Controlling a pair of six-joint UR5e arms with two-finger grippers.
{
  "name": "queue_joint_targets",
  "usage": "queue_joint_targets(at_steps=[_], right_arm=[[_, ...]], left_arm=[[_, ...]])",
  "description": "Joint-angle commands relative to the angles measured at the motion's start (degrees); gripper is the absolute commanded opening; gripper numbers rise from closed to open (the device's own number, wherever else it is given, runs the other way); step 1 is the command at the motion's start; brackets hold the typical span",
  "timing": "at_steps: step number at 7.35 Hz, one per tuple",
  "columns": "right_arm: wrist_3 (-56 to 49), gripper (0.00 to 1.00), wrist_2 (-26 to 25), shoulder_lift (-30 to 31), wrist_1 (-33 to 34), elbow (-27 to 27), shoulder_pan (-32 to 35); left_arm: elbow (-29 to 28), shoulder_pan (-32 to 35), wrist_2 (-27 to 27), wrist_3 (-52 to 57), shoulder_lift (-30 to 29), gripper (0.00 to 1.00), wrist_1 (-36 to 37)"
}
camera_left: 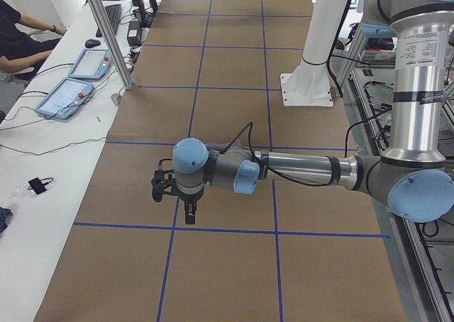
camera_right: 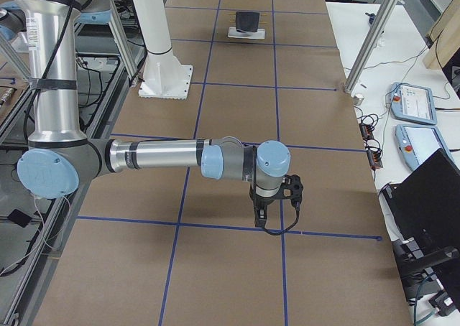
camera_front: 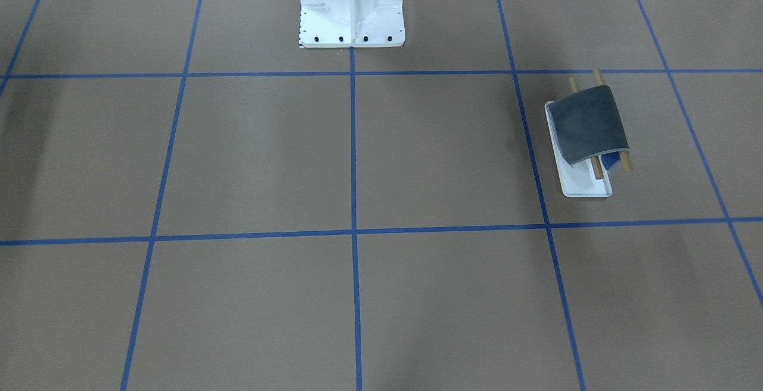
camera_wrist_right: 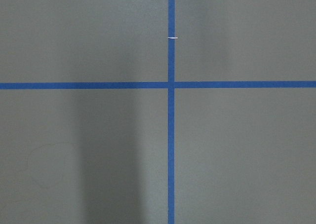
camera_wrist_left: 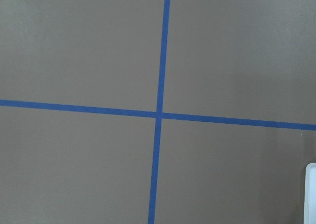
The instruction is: Hang towel on rack
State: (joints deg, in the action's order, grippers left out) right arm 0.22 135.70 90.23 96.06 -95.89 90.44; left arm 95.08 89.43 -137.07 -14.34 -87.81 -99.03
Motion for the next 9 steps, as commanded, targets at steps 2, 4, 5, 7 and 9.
queue_joint_targets(at_steps=[2, 4, 5, 7, 9], right_arm=[[0.75, 1.00, 0.26, 0.04, 0.00, -0.44, 0.00], [0.75, 1.00, 0.44, 0.04, 0.00, -0.44, 0.00], [0.75, 1.00, 0.44, 0.04, 0.00, -0.53, 0.00], [0.84, 1.00, 0.53, 0.04, 0.09, -0.44, 0.00], [0.84, 1.00, 0.53, 0.04, 0.00, -0.44, 0.00]], left_arm=[[-0.77, -0.04, 0.05, 0.01, -0.08, 0.98, 0.07], [-1.65, -0.13, 0.05, 0.10, -0.52, 0.98, -0.02], [-1.74, -0.13, 0.05, 0.10, -0.52, 0.98, -0.02], [-1.74, -0.13, -0.04, 0.10, -0.61, 0.98, -0.02], [-1.74, -0.13, -0.04, 0.10, -0.61, 0.98, -0.02]])
